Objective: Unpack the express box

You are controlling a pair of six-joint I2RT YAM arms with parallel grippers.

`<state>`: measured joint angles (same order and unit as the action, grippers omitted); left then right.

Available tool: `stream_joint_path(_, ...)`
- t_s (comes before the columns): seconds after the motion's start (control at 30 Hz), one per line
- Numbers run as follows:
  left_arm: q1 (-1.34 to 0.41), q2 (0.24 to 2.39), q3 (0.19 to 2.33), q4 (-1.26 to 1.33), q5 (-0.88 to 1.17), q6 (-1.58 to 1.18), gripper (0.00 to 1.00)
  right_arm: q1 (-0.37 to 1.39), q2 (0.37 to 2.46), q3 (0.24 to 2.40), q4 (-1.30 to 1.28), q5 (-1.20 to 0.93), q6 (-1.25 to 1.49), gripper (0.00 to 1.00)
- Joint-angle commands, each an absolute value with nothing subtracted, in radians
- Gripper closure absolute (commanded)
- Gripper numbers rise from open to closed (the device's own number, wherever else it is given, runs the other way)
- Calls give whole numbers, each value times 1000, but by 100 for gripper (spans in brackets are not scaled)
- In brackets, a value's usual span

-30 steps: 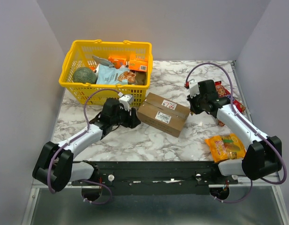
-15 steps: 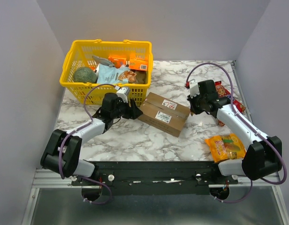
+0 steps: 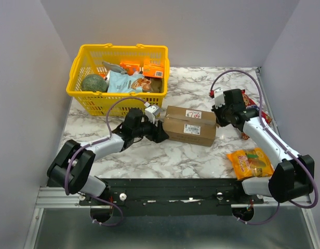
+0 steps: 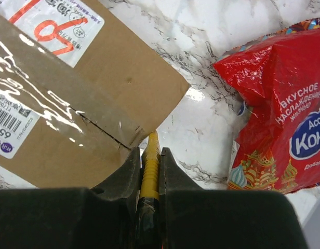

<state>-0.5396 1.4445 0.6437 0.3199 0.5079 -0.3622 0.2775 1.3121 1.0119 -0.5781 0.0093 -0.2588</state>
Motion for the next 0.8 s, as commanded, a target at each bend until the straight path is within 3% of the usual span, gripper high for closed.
stream_joint_path(0.0, -615, 1404, 650, 266, 644, -256, 32, 249, 1308, 1008, -601, -24, -271, 100)
stream_joint_path(0.13, -635, 1368, 658, 190, 681, -206, 33, 247, 1322, 1023, -603, -106, -261, 100)
stream_joint_path(0.47, -516, 1181, 805, -413, 781, 187, 37, 345, 1332, 1038, -641, -264, -114, 100)
stream_joint_path(0.77, -417, 1085, 839, -617, 813, 371, 39, 511, 1437, 1175, -618, -313, -32, 99)
